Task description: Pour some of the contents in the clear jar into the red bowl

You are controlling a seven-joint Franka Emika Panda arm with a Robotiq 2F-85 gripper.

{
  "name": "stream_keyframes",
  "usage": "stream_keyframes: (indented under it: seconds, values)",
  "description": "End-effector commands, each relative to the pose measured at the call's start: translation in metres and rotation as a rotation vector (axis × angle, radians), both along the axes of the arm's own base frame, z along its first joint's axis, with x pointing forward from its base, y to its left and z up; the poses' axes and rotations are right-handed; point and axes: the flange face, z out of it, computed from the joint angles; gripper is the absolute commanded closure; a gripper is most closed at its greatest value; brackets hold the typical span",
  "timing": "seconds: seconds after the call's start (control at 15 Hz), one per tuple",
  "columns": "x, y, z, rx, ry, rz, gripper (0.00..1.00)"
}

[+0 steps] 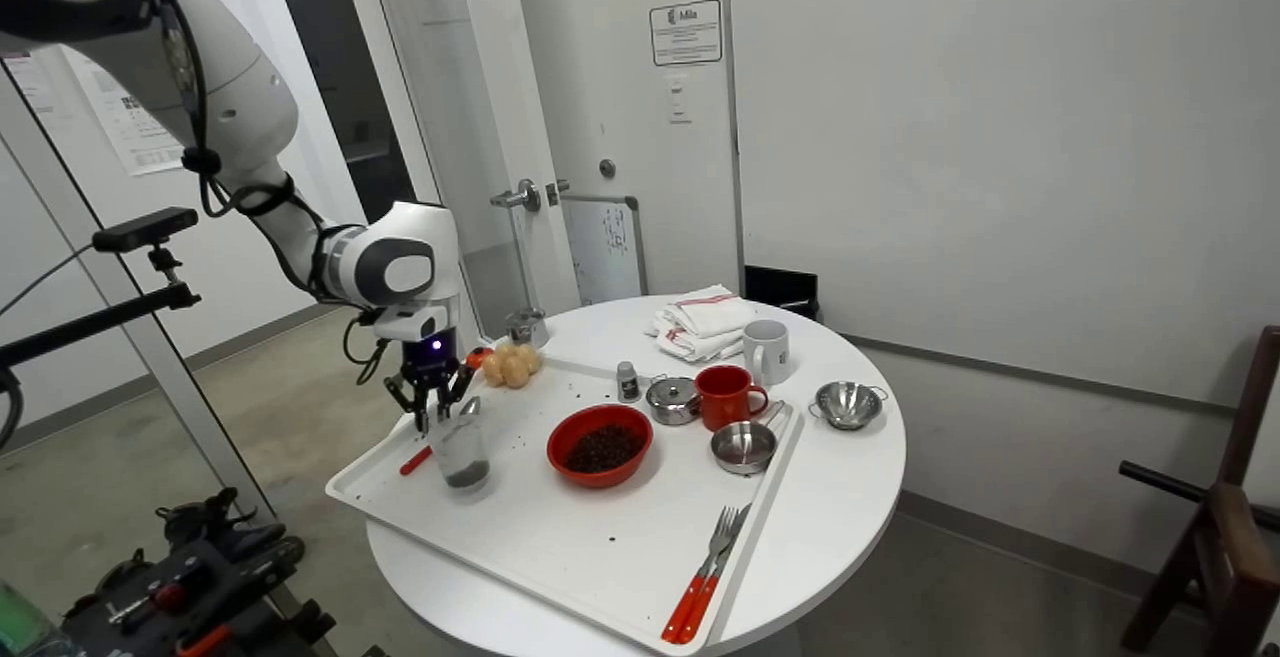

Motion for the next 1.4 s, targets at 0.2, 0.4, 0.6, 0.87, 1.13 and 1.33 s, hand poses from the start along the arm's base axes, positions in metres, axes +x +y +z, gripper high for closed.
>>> stream_keyframes:
  seconds: [0.2, 0.4, 0.6, 0.87, 1.13, 1.33]
  values:
    - [0.008, -0.007, -0.028, 0.075, -0.010, 0.015, 0.93]
    - [0.012, -0.010, -0.027, 0.103, -0.016, 0.031, 0.47]
    - [0.015, -0.016, -0.018, 0.135, -0.026, 0.034, 0.27]
    - [0.016, -0.025, 0.008, 0.188, -0.058, 0.004, 0.01]
    - [0.032, -0.047, 0.063, 0.203, -0.196, -0.147, 0.00]
    - [0.048, -0.070, 0.108, 0.184, -0.319, -0.256, 0.00]
